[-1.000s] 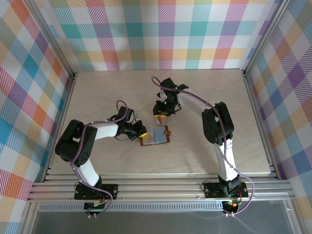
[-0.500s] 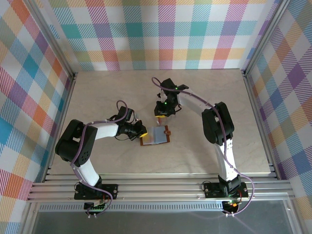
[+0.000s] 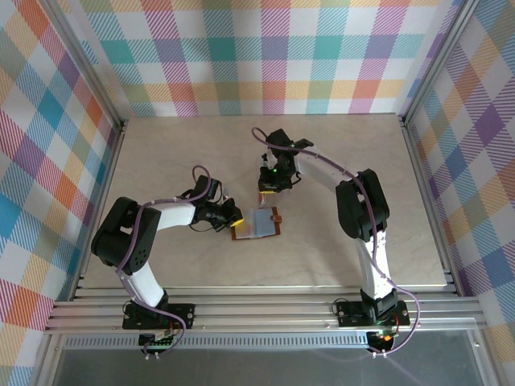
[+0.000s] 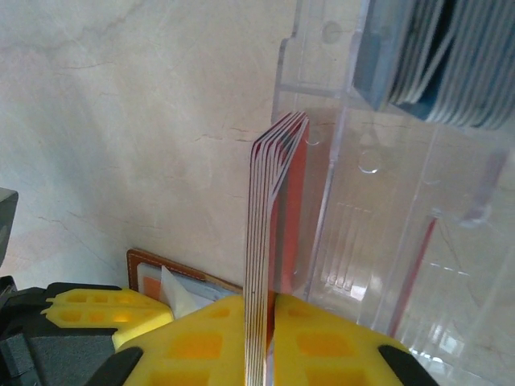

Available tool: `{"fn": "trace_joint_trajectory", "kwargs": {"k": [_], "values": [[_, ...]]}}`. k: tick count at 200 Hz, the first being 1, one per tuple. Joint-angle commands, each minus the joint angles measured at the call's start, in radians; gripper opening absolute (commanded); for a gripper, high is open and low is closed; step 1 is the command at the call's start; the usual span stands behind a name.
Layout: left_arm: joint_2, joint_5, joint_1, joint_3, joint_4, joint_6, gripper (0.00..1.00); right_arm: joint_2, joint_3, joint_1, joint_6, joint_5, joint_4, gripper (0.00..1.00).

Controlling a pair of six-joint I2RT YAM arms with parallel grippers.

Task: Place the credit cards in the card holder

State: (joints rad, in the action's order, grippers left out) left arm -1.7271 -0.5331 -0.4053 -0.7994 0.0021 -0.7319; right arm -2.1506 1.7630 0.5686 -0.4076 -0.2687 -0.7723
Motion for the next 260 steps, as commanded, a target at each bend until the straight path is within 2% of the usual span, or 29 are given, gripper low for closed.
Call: {"fn": "trace_joint_trajectory", "kwargs": {"k": [1,24,53,135,177,222,246,260], "values": [[-0.061,0.055,-0.005,0.03,-0.131,0.011,0.0,0.056,0.0,0.004,-0.005,0.009,-0.039,0.12],[-0.061,0.056,-0.005,0.031,-0.131,0.012,0.0,0.06,0.005,0.005,-0.004,0.042,-0.054,0.09],[-0.056,0.055,-0.004,0.03,-0.132,0.014,0.0,0.068,0.008,0.005,0.002,0.066,-0.069,0.0],[0.077,-0.032,-0.006,0.058,-0.069,0.002,0.0,0.052,0.015,0.005,0.04,0.047,-0.089,0.0],[0.2,-0.025,-0.006,0.066,-0.071,-0.012,0.07,0.049,0.003,0.005,0.058,0.03,-0.087,0.0],[0.242,-0.003,-0.005,0.008,-0.086,-0.082,0.08,0.059,-0.017,0.005,0.069,0.021,-0.07,0.0],[0.194,-0.014,-0.007,-0.02,0.045,-0.19,0.08,0.059,-0.012,0.006,0.071,0.02,-0.077,0.0],[0.137,-0.011,-0.007,-0.062,0.076,-0.217,0.04,0.061,-0.013,0.005,0.071,0.016,-0.078,0.0]]}}
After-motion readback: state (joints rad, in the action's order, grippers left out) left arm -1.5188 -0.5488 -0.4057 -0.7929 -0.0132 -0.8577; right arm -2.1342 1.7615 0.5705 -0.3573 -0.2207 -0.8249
